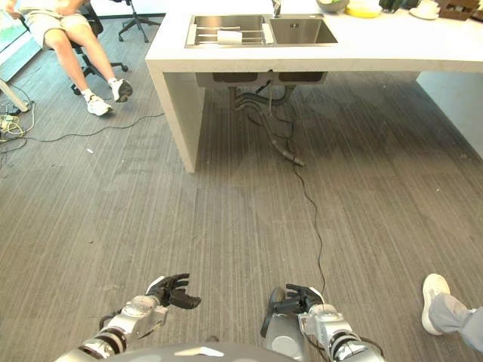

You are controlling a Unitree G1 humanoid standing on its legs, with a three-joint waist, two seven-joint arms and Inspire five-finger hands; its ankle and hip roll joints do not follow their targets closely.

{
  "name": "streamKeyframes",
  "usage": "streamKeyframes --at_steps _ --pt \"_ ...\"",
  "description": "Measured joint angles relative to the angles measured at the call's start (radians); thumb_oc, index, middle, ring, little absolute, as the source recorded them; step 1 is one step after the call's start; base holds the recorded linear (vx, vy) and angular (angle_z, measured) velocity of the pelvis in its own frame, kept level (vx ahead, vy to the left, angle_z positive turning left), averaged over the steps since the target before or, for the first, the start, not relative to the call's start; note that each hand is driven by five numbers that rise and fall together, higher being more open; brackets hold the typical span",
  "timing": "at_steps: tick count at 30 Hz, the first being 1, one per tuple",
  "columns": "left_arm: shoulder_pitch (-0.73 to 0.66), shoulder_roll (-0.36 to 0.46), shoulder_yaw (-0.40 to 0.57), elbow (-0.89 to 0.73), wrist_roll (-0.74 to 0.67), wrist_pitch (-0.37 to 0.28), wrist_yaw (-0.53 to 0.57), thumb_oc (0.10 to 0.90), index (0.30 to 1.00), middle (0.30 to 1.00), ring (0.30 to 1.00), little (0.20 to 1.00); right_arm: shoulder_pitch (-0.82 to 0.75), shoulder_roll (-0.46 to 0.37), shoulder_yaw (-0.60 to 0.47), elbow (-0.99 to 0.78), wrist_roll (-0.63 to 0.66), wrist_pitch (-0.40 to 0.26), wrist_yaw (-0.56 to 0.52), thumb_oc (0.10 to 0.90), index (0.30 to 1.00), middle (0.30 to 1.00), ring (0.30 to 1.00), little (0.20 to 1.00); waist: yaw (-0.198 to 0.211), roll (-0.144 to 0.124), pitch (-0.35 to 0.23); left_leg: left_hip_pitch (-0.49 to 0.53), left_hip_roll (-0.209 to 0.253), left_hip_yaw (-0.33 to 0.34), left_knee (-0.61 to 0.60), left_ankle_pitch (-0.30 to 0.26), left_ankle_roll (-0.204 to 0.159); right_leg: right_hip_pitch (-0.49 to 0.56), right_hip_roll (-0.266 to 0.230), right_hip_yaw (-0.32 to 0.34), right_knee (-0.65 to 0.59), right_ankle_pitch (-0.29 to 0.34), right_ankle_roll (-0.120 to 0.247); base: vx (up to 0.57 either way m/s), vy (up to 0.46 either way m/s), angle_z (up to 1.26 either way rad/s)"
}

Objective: Place the dishes in the dishwasher.

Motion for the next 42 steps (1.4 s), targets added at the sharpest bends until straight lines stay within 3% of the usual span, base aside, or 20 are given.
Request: streamKeyframes --at_steps 3,4,7,9,10,11,12,14,17,20,22,24,26,28,30,33,35,37,39,42 --pt "0.029 0.009 0.045 -0.063 -0.016 0.007 0.012 0.800 0.900 0.900 0.900 0.900 0.008 -0.010 -0.013 0.001 0.000 0.004 -0.002 0.800 0.900 0.900 0.900 0.900 -0.024 0.019 0.002 0.070 0.035 -0.027 0.000 -0.062 -0.044 0.002 0.010 0.028 -0.048 0.148 -0.021 0.41 -0.209 0.36" --pt "0.057 0.008 0.057 -0.128 -0.024 0.010 0.013 0.800 0.900 0.900 0.900 0.900 0.009 -0.026 -0.013 0.000 0.000 0.004 0.002 0.800 0.900 0.900 0.900 0.900 -0.032 0.062 0.002 0.091 0.088 -0.045 0.013 -0.073 -0.052 0.027 0.050 0.017 -0.005 0.177 -0.041 0.33 -0.252 0.41" --pt "0.138 0.014 0.112 -0.347 -0.093 -0.001 0.008 0.800 0.900 0.900 0.900 0.900 0.017 -0.044 -0.031 -0.012 -0.001 0.014 0.003 0.800 0.900 0.900 0.900 0.900 -0.012 0.049 -0.019 0.028 0.170 -0.102 0.314 0.011 -0.139 0.125 0.125 0.011 0.053 0.093 -0.180 0.48 -0.439 0.32" --pt "0.152 0.016 0.130 -0.383 -0.104 0.000 0.009 0.800 0.900 0.900 0.900 0.900 0.024 -0.042 -0.047 -0.011 -0.001 0.012 0.003 0.800 0.900 0.900 0.900 0.900 0.001 0.044 -0.021 -0.021 0.177 -0.120 0.414 0.029 -0.156 0.133 0.135 0.008 0.058 0.075 -0.202 0.15 -0.183 -0.07" --pt "0.176 0.043 0.145 -0.539 -0.130 -0.004 0.020 0.800 0.900 0.900 0.900 0.900 0.053 -0.038 -0.098 -0.035 -0.001 -0.020 0.004 0.800 0.900 0.900 0.900 0.900 0.040 0.016 -0.009 -0.263 0.193 -0.211 0.853 0.221 -0.139 0.135 0.148 0.001 0.108 0.006 -0.238 0.24 -0.294 -0.24" --pt "0.166 0.061 0.148 -0.559 -0.144 -0.010 0.022 0.800 0.900 0.900 0.900 0.900 0.057 -0.036 -0.113 -0.021 -0.001 -0.007 -0.001 0.800 0.900 0.900 0.900 0.900 0.065 0.013 -0.010 -0.392 0.197 -0.212 1.073 0.268 -0.148 0.192 0.175 0.004 0.091 -0.016 -0.268 0.37 -0.317 -0.22" --pt "0.160 0.090 0.148 -0.583 -0.174 0.003 0.021 0.800 0.900 0.900 0.900 0.900 0.062 -0.040 -0.098 -0.015 -0.001 -0.007 -0.006 0.800 0.900 0.900 0.900 0.900 0.062 -0.009 -0.012 -0.475 0.166 -0.198 1.126 0.272 -0.111 0.223 0.174 0.009 0.097 -0.071 -0.313 0.40 -0.195 -0.01" --pt "0.124 0.116 0.182 -0.694 -0.228 0.000 0.030 0.800 0.900 0.900 0.900 0.900 0.054 -0.026 -0.141 0.047 -0.001 -0.012 -0.019 0.800 0.900 0.900 0.900 0.900 0.081 -0.043 0.016 -0.666 0.167 -0.071 1.274 0.220 0.006 0.296 0.179 0.009 0.060 -0.117 -0.294 0.41 0.022 0.15" --pt "0.101 0.121 0.226 -0.786 -0.258 -0.010 0.049 0.800 0.900 0.900 0.900 0.900 0.055 -0.034 -0.116 0.126 -0.004 0.001 -0.015 0.800 0.900 0.900 0.900 0.900 0.130 -0.050 0.026 -0.661 0.056 -0.039 0.809 0.118 -0.018 0.446 0.189 0.048 -0.048 -0.121 -0.250 0.43 0.046 -0.43" --pt "0.046 0.139 0.268 -0.835 -0.260 -0.054 0.048 0.800 0.900 0.900 0.900 0.900 0.057 -0.041 -0.074 0.143 -0.005 -0.004 -0.008 0.800 0.900 0.900 0.900 0.900 0.147 -0.020 0.018 -0.651 0.005 -0.053 0.248 0.156 -0.028 0.558 0.214 0.072 -0.101 -0.172 -0.200 0.42 0.080 -0.54" --pt "0.025 0.146 0.278 -0.856 -0.260 -0.070 0.042 0.800 0.900 0.900 0.900 0.900 0.056 -0.039 -0.046 0.161 -0.009 -0.006 0.007 0.800 0.900 0.900 0.900 0.900 0.169 -0.014 0.014 -0.624 -0.013 -0.074 0.060 0.189 -0.034 0.624 0.208 0.078 -0.101 -0.206 -0.145 0.42 0.084 -0.75" --pt "0.039 0.157 0.292 -0.900 -0.259 -0.073 0.041 0.800 0.900 0.900 0.900 0.900 0.070 -0.037 -0.048 0.177 -0.024 -0.011 0.028 0.800 0.900 0.900 0.900 0.900 0.206 0.005 -0.004 -0.576 0.010 -0.018 0.085 0.142 0.003 0.730 0.212 0.080 -0.101 -0.237 -0.099 0.47 0.140 -0.85" --pt "0.064 0.179 0.326 -0.938 -0.253 -0.071 0.075 0.800 0.900 0.900 0.900 0.900 0.087 -0.008 -0.073 0.187 -0.042 -0.027 0.037 0.800 0.900 0.900 0.900 0.900 0.199 -0.087 -0.011 -0.558 -0.034 0.016 0.154 0.293 0.086 0.749 0.145 0.042 -0.015 -0.220 -0.078 0.45 0.201 -0.13" --pt "0.086 0.248 0.331 -0.967 -0.246 -0.048 0.063 0.800 0.900 0.900 0.900 0.900 0.087 0.011 -0.103 0.245 -0.042 -0.026 0.043 0.800 0.900 0.900 0.900 0.900 0.223 -0.139 -0.009 -0.503 -0.070 0.015 0.153 0.317 0.093 0.714 0.083 0.051 0.163 -0.218 -0.084 0.29 0.162 0.15" --pt "0.160 0.277 0.314 -1.016 -0.224 -0.047 0.006 0.800 0.900 0.900 0.900 0.900 0.089 0.012 -0.123 0.285 -0.043 -0.026 0.047 0.800 0.900 0.900 0.900 0.900 0.252 -0.136 -0.009 -0.434 -0.086 -0.001 0.121 0.276 0.107 0.642 0.070 0.069 0.260 -0.262 -0.047 0.30 0.241 0.29" --pt "0.261 0.336 0.245 -1.117 -0.186 -0.012 -0.035 0.800 0.900 0.900 0.900 0.900 0.100 0.013 -0.168 0.308 -0.044 -0.023 0.077 0.800 0.900 0.900 0.900 0.900 0.272 -0.120 0.005 -0.322 -0.118 -0.044 0.119 0.202 0.118 0.385 0.006 0.114 0.761 -0.191 0.059 0.20 0.150 0.52" --pt "0.288 0.341 0.232 -1.138 -0.169 -0.012 -0.052 0.800 0.900 0.900 0.900 0.900 0.086 -0.008 -0.188 0.284 -0.041 -0.029 0.080 0.800 0.900 0.900 0.900 0.900 0.269 -0.106 0.011 -0.279 -0.111 -0.054 0.104 0.185 0.119 0.241 -0.022 0.128 0.887 -0.198 0.047 0.27 -0.040 0.55" --pt "0.286 0.342 0.203 -1.152 -0.163 -0.011 -0.064 0.800 0.900 0.900 0.900 0.900 0.065 -0.034 -0.184 0.243 -0.043 -0.026 0.085 0.800 0.900 0.900 0.900 0.900 0.262 -0.092 0.021 -0.225 -0.098 -0.062 0.047 0.187 0.105 0.124 -0.067 0.077 0.705 -0.244 -0.036 0.26 -0.144 0.85" --pt "0.284 0.347 0.175 -1.158 -0.148 -0.014 -0.069 0.800 0.900 0.900 0.900 0.900 0.067 -0.032 -0.158 0.227 -0.041 -0.029 0.082 0.800 0.900 0.900 0.900 0.900 0.244 -0.087 0.020 -0.221 -0.102 -0.090 0.045 0.199 0.106 0.127 -0.070 0.081 0.341 -0.207 -0.057 0.15 -0.088 1.13" --pt "0.279 0.344 0.162 -1.157 -0.133 -0.008 -0.068 0.800 0.900 0.900 0.900 0.900 0.050 -0.027 -0.158 0.219 -0.040 -0.028 0.084 0.800 0.900 0.900 0.900 0.900 0.244 -0.088 0.010 -0.205 -0.103 -0.127 0.048 0.195 0.092 0.090 -0.044 0.157 0.298 -0.114 -0.059 0.17 -0.154 0.79"
